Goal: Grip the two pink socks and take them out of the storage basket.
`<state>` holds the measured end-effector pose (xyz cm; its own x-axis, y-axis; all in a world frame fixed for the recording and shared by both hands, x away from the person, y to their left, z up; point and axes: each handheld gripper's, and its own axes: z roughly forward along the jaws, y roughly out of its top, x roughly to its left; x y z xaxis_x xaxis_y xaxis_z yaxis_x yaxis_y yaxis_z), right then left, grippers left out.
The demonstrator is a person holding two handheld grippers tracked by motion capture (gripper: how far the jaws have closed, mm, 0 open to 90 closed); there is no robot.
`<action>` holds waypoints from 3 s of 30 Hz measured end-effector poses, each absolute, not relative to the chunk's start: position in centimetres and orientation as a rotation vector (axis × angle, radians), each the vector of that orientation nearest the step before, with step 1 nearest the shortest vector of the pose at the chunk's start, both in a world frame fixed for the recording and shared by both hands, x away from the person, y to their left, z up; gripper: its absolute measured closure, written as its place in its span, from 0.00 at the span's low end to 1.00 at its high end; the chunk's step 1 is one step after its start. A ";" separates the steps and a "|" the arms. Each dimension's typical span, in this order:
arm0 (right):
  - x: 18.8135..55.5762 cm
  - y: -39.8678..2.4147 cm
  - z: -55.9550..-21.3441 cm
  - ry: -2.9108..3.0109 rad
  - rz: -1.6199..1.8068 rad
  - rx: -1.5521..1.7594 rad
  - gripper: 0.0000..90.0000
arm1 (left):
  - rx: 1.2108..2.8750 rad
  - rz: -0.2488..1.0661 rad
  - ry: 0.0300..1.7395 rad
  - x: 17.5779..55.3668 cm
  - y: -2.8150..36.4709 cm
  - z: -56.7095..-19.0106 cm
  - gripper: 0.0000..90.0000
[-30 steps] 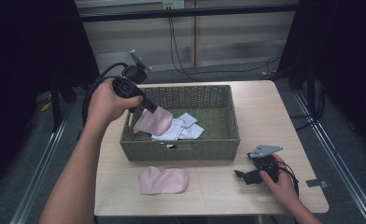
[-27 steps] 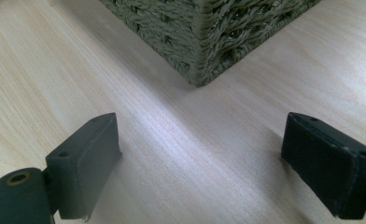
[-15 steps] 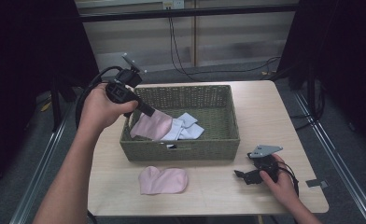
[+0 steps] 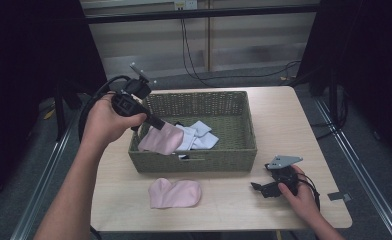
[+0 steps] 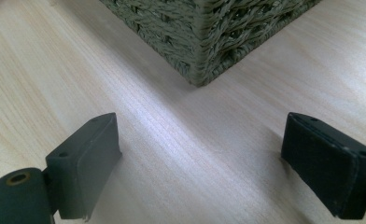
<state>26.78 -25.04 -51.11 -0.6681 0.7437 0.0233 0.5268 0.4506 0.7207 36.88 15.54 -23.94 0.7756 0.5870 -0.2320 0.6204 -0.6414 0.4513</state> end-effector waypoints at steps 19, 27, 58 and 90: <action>26.8 -25.0 -51.1 2.411 1.041 1.085 0.12 | 2.433 -0.131 0.852 34.5 16.3 -27.9 0.97; 26.8 -25.0 -51.1 2.414 1.039 1.084 0.12 | 2.429 -0.151 0.829 33.7 16.7 -29.6 0.94; 26.8 -25.0 -51.1 2.416 1.038 1.078 0.12 | 2.420 -0.005 0.844 32.5 19.6 -36.4 0.55; 26.8 -25.0 -51.1 2.419 1.040 1.076 0.12 | 2.379 0.010 0.865 31.2 20.8 -43.5 0.33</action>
